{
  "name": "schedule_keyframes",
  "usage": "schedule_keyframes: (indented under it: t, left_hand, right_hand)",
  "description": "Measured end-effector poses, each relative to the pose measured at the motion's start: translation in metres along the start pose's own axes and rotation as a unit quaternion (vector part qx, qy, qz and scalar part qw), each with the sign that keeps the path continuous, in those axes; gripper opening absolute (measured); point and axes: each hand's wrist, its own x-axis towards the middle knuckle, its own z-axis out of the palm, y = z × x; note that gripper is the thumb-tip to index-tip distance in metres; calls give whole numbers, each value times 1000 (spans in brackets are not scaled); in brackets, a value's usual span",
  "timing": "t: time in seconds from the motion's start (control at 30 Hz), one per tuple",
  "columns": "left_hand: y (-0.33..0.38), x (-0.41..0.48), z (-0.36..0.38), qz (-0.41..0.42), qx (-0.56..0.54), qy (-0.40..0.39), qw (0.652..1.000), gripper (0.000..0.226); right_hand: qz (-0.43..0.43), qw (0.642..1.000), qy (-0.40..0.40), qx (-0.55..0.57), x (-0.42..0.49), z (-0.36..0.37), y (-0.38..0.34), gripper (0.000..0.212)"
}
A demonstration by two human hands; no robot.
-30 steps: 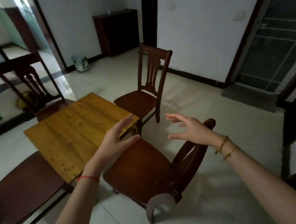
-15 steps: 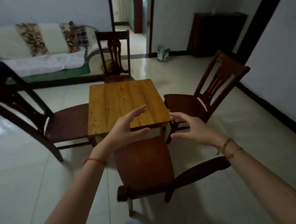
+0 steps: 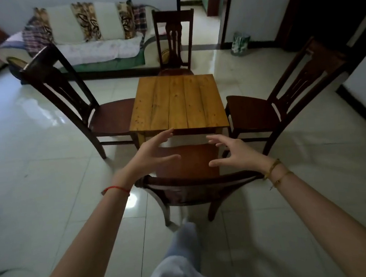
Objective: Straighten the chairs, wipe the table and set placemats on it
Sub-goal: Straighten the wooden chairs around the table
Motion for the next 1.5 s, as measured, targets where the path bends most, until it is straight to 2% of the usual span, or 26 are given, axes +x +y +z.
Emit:
schedule_keyframes:
  t: [0.17,0.3,0.47,0.57,0.67,0.73,0.83,0.97,1.03,1.13,1.27,1.37,1.5]
  left_hand:
    - [-19,2,20,-12,49,-59,997,91]
    - [-45,15,33,-37,98,-108,989,103]
    - [-61,20,41,-90,163,-184,965,105]
    - [-60,25,43,-97,217,-240,941,90]
    - [-63,30,40,-92,295,-273,911,50]
    - [-66,33,38,-98,314,-273,904,31]
    - [-70,35,36,-103,314,-277,902,32]
    - [-76,39,23,-108,322,-285,896,56]
    - [-79,44,15,-116,334,-283,892,61]
    - [-84,53,2,-134,335,-277,890,54]
    - [-92,64,-14,-144,316,-273,897,57]
    - [-98,66,-25,-153,305,-275,899,47]
    - [-105,66,-29,-159,290,-280,901,41]
  right_hand:
    - [-1,999,-26,-24,4,16,22,97]
    - [13,993,-88,-81,23,29,41,109]
    - [46,976,-178,-114,42,40,51,109]
    - [69,957,-235,-154,46,48,54,103]
    - [61,944,-241,-217,49,57,55,68]
    - [49,944,-226,-234,50,58,55,46]
    - [44,944,-226,-236,50,58,52,38]
    - [26,943,-227,-241,56,60,41,42]
    - [19,943,-225,-245,64,60,34,47]
    - [18,943,-226,-244,79,58,26,51]
    - [15,939,-224,-259,103,53,16,55]
    - [19,936,-239,-258,116,55,10,53]
    - [19,934,-240,-265,120,59,8,61]
